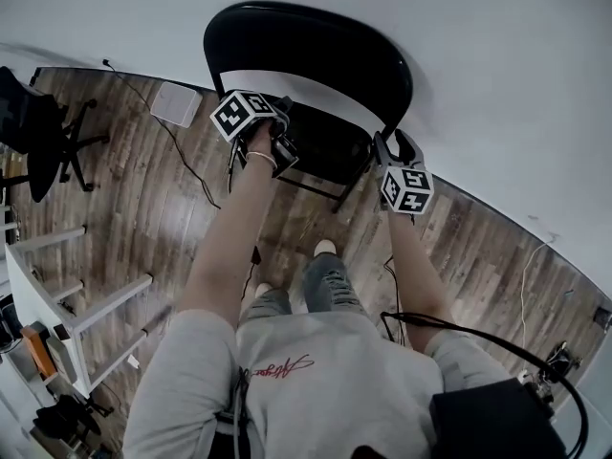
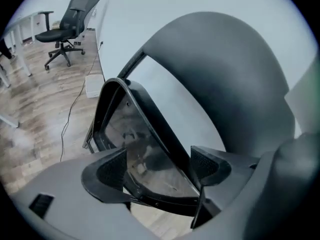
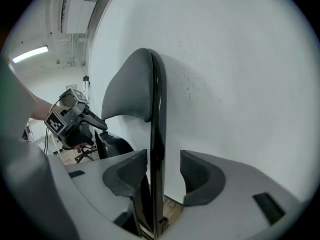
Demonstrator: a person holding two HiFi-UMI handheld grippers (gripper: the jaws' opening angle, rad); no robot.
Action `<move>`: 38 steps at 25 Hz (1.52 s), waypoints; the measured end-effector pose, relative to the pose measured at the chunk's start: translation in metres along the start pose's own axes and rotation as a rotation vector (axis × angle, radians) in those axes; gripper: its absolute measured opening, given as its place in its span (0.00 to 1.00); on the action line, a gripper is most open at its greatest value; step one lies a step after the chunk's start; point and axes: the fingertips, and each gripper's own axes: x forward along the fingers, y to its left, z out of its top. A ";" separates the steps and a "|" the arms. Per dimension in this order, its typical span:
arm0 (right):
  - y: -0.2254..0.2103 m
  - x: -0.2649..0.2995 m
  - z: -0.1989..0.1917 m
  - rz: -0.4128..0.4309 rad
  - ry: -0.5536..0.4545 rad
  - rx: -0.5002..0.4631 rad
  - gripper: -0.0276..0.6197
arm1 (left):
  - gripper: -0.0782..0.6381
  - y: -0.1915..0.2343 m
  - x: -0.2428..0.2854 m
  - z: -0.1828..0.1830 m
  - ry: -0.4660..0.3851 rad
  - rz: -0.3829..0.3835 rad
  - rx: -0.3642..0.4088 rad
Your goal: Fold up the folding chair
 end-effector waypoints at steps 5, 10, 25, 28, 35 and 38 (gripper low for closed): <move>0.036 -0.068 0.018 0.014 -0.123 -0.074 0.34 | 0.67 0.021 -0.057 -0.011 -0.132 -0.038 0.077; 0.127 -0.130 0.065 0.133 -0.238 -0.215 0.17 | 0.55 0.022 -0.130 -0.044 -0.250 -0.097 0.347; 0.358 -0.317 0.058 0.058 -0.398 -0.210 0.09 | 0.13 0.054 -0.395 -0.135 -0.518 -0.590 0.858; 0.390 -0.346 0.051 0.055 -0.406 -0.211 0.09 | 0.13 0.070 -0.427 -0.154 -0.515 -0.657 0.873; 0.426 -0.396 0.048 0.105 -0.445 -0.213 0.08 | 0.13 0.094 -0.475 -0.191 -0.500 -0.724 0.874; 0.431 -0.414 0.050 0.108 -0.451 -0.227 0.08 | 0.13 0.094 -0.489 -0.205 -0.495 -0.743 0.876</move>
